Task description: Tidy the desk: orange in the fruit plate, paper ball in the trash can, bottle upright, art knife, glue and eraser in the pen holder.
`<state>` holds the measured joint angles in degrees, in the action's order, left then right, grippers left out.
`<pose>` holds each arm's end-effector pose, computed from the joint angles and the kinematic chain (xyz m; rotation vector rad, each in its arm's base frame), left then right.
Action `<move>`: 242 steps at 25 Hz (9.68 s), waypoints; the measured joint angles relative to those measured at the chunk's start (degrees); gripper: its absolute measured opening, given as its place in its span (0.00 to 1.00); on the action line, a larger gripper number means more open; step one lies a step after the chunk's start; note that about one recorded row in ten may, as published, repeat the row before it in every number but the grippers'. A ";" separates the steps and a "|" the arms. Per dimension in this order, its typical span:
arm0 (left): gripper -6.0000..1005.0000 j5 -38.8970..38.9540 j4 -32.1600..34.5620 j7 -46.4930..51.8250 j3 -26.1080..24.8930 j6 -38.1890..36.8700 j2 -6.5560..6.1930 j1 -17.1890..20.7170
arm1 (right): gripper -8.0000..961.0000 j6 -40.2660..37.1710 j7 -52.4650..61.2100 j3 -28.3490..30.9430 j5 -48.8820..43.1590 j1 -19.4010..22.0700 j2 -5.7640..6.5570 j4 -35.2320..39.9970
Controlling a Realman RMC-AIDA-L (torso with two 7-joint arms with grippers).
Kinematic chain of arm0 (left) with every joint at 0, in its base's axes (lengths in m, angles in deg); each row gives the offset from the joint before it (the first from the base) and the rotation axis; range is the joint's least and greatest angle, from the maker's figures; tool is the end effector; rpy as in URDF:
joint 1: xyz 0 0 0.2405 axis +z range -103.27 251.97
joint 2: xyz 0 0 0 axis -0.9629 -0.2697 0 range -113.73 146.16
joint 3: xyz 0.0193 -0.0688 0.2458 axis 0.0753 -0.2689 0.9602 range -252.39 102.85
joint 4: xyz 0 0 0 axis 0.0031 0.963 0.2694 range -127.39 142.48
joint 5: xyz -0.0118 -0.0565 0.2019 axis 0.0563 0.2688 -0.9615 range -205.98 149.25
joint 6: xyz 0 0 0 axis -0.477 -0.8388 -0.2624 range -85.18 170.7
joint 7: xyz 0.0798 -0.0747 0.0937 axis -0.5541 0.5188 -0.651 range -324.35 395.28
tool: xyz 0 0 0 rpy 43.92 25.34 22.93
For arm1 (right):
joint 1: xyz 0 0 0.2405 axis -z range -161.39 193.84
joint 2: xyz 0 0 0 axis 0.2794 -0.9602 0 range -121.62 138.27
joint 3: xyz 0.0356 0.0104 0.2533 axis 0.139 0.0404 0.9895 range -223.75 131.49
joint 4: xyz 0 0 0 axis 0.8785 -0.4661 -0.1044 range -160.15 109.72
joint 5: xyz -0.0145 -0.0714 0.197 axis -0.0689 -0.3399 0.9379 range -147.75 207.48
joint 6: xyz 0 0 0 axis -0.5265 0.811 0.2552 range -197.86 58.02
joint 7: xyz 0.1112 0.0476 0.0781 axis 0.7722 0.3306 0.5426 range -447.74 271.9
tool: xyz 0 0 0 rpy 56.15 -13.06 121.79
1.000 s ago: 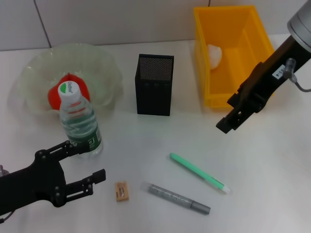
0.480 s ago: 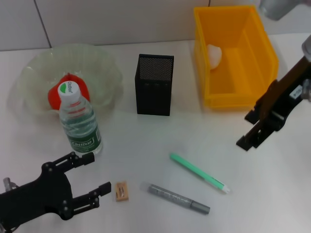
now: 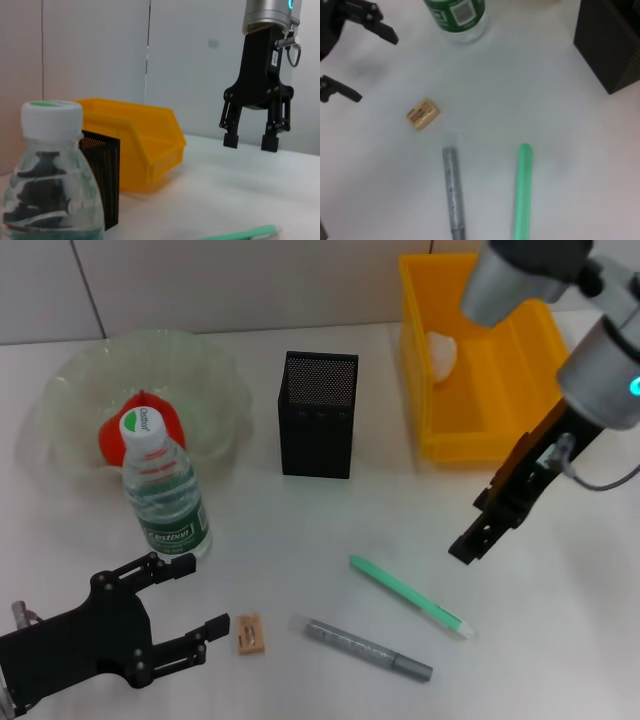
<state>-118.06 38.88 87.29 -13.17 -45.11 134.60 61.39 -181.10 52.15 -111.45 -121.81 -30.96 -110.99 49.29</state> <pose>-0.3054 0.2422 -0.0326 -2.6486 -0.3634 -0.8092 0.1417 0.3535 0.0322 -2.7868 0.9259 -0.6538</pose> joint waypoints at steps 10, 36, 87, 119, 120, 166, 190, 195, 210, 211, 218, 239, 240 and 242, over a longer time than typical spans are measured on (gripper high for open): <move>0.78 -0.20 -0.21 -0.27 0.12 3.76 0.01 -0.14 | 0.79 7.51 9.80 -14.06 1.13 -0.12 -0.06 -3.71; 0.78 0.13 -0.53 -0.38 0.14 4.38 0.18 -0.23 | 0.79 16.13 21.73 -29.26 1.10 5.13 -0.40 -1.62; 0.78 0.20 -0.66 -0.29 -0.19 4.01 0.00 -0.75 | 0.37 19.70 22.12 -33.64 2.80 3.94 -0.39 -7.63; 0.78 0.22 -0.57 -0.25 -0.27 3.94 0.01 -1.26 | 0.26 20.75 20.92 -34.26 4.09 2.27 -0.39 -11.41; 0.78 0.22 -0.57 -0.25 -0.27 3.94 0.01 -1.26 | 0.26 20.67 20.84 -34.55 4.10 2.27 -0.39 -11.41; 0.78 1.29 -0.69 -0.15 -0.43 3.70 0.22 -2.69 | 0.17 23.10 -27.97 -14.69 -15.70 3.98 0.36 25.57; 0.78 4.58 -4.53 -0.47 -0.41 4.52 0.43 -2.87 | 0.17 35.43 -55.02 -23.64 -16.06 6.78 1.21 21.14; 0.78 5.16 -4.85 -0.32 -0.43 4.55 0.44 -2.95 | 0.17 39.69 -58.40 -23.88 -16.07 6.57 1.88 17.24; 0.78 7.07 -6.51 -0.57 -0.41 4.98 0.44 -2.96 | 0.17 45.66 -61.97 -28.76 -16.03 4.14 2.31 8.85; 0.78 7.07 -6.51 -0.57 -0.41 4.98 0.44 -2.96 | 0.17 46.08 -62.31 -28.95 -16.03 3.76 2.25 8.08; 0.78 7.14 -6.78 -0.65 -0.43 5.08 0.57 -2.89 | 0.17 47.71 -63.43 -29.70 -16.03 1.36 2.07 3.73; 0.78 7.96 -8.39 -2.18 -0.43 5.10 0.52 -3.03 | 0.17 53.55 -64.32 -32.01 -16.11 -3.93 1.80 -7.21; 0.78 7.96 -8.39 -2.18 -0.43 5.10 0.52 -3.03 | 0.17 53.55 -64.32 -32.01 -16.11 -3.93 1.80 -7.21; 0.78 7.97 -8.39 -2.18 -0.43 5.10 0.52 -3.04 | 0.17 53.69 -64.37 -32.06 -16.11 -3.97 1.80 -7.25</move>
<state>-110.09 30.48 85.12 -13.60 -40.00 135.13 58.35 -127.41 -12.22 -143.51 -137.92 -34.93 -109.19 42.04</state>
